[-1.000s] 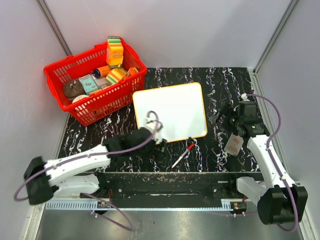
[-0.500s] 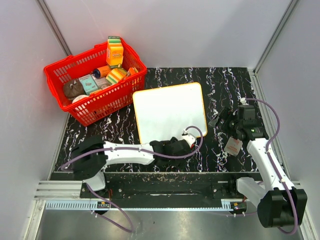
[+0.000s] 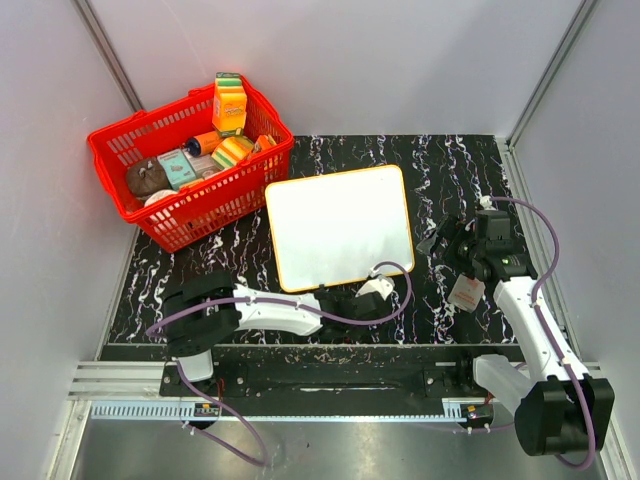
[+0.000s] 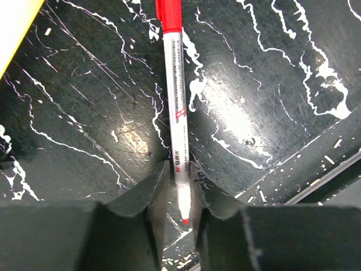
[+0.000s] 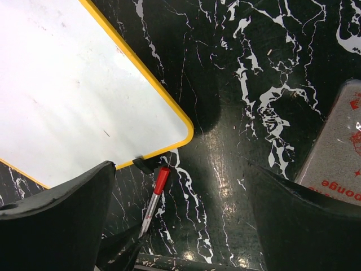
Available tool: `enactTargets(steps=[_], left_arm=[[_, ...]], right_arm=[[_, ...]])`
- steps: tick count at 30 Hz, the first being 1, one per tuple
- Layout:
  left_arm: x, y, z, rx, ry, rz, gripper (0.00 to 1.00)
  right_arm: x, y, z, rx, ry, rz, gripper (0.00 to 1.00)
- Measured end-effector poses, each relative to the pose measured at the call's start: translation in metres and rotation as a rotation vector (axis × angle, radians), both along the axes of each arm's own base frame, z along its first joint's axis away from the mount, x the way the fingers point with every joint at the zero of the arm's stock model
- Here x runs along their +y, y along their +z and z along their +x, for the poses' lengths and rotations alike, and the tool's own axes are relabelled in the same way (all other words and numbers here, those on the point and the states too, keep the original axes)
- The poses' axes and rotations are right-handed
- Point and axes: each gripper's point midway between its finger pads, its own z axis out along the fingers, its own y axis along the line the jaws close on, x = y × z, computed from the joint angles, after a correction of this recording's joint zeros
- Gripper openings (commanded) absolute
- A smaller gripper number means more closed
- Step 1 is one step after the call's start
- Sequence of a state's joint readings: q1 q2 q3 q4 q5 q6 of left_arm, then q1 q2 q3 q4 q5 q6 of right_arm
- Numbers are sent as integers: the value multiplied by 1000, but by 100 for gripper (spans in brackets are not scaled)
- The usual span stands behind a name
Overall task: Write a sentence on the whiteboard
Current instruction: Pick up the whiteboard marker without the cap from the corner of the board.
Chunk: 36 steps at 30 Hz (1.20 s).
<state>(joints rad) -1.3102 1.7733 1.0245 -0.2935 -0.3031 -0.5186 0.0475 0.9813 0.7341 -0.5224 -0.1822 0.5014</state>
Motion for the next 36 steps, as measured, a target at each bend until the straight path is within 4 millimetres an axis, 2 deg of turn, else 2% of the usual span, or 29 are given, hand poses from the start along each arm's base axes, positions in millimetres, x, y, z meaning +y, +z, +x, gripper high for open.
enactTargets(steps=[1,3,8,13,15,24,28,32,36], left_arm=[[0,0,1,-1,9,-2,8],[1,-1,2,-8,23,-5,0],[6,0,2,-25,39,-24,0],[25,7,-4,-23,17,-4,0],[27,16,-5,-25,6,-16,0],[35,79,-7,-58,-8,-192,0],[40,94,4,-43,19,-248,0],[55,101,17,-23,62,-294,0],[71,121,28,-12,95,-384,0]], right_arm=[[1,0,0,0,3,2,100],[2,1,-1,0,9,8,100],[3,6,-2,-20,18,13,100],[4,13,-3,-50,23,13,100],[4,16,-4,-60,27,14,100],[15,40,-12,-131,86,57,100],[27,50,-12,-163,137,110,100],[40,63,-13,-195,200,160,100],[54,82,-15,-245,276,212,100]])
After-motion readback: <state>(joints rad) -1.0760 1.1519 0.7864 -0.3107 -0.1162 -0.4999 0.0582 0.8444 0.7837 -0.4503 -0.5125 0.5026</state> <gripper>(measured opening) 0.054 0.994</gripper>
